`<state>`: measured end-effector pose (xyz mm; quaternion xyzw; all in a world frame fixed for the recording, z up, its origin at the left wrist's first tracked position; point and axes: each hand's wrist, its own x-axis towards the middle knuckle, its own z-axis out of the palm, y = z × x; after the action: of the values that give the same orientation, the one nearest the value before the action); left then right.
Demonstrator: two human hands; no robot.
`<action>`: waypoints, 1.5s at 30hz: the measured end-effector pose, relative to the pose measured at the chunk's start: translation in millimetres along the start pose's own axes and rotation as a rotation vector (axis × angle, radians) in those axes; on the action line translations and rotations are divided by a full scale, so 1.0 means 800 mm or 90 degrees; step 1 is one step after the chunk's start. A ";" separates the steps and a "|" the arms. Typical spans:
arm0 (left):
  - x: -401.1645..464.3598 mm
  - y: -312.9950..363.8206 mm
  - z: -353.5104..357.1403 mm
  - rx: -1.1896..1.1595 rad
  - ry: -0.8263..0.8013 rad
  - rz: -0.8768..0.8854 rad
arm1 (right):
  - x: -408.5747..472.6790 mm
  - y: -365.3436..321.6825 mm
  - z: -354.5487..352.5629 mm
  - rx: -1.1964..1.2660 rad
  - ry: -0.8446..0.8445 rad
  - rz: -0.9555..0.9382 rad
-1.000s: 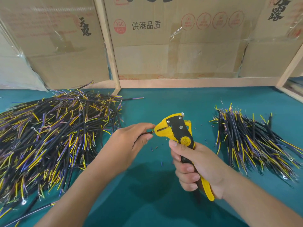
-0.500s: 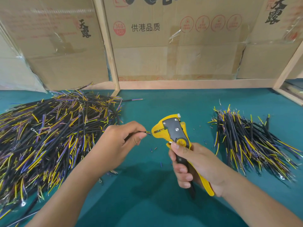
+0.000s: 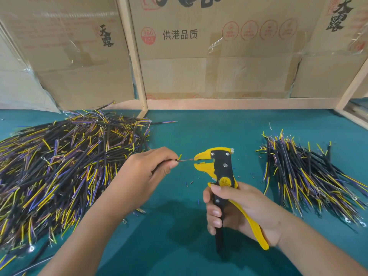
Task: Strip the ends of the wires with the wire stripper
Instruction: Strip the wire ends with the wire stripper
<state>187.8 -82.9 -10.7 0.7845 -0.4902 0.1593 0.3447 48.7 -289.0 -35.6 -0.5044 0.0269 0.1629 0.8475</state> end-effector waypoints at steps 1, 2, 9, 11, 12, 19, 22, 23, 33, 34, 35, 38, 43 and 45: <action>0.000 0.000 -0.001 0.001 0.002 0.000 | 0.000 -0.001 -0.002 0.000 -0.010 0.005; 0.000 -0.001 -0.002 0.001 0.001 0.001 | 0.000 -0.001 -0.003 -0.002 -0.021 0.012; 0.000 0.000 0.001 -0.001 -0.029 0.011 | 0.001 0.002 -0.003 0.004 -0.057 0.008; 0.000 0.003 0.000 -0.003 -0.035 0.012 | 0.001 0.001 -0.002 0.010 -0.054 0.004; 0.000 0.004 0.000 -0.003 -0.040 0.014 | 0.000 0.001 -0.001 0.009 -0.056 0.004; 0.000 0.012 0.003 0.002 -0.072 0.014 | -0.003 -0.001 0.003 -0.017 -0.064 0.002; 0.001 0.014 0.002 0.006 -0.074 0.020 | -0.002 0.000 0.004 -0.017 -0.061 0.000; 0.001 0.015 0.002 0.008 -0.074 0.019 | -0.002 0.001 0.005 -0.018 -0.057 0.000; 0.001 0.014 -0.002 -0.008 -0.069 0.008 | -0.004 0.001 0.011 -0.023 -0.020 0.007; 0.001 0.013 -0.002 -0.005 -0.068 0.008 | -0.004 0.001 0.011 -0.022 -0.020 0.008; 0.001 0.012 -0.002 -0.004 -0.067 0.009 | -0.005 0.000 0.011 -0.022 -0.020 0.009; 0.001 0.011 -0.002 -0.005 -0.067 0.010 | -0.005 -0.001 0.013 -0.020 -0.020 0.016; 0.000 0.005 -0.004 0.006 -0.066 0.011 | -0.008 -0.004 0.014 -0.015 -0.012 0.017; 0.000 0.004 -0.005 0.008 -0.063 0.012 | -0.009 -0.006 0.013 -0.014 -0.008 0.015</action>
<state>185.5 -81.0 -6.8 0.7889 -0.5132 0.1262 0.3135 42.2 -283.4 -25.1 -0.5125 0.0253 0.1762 0.8400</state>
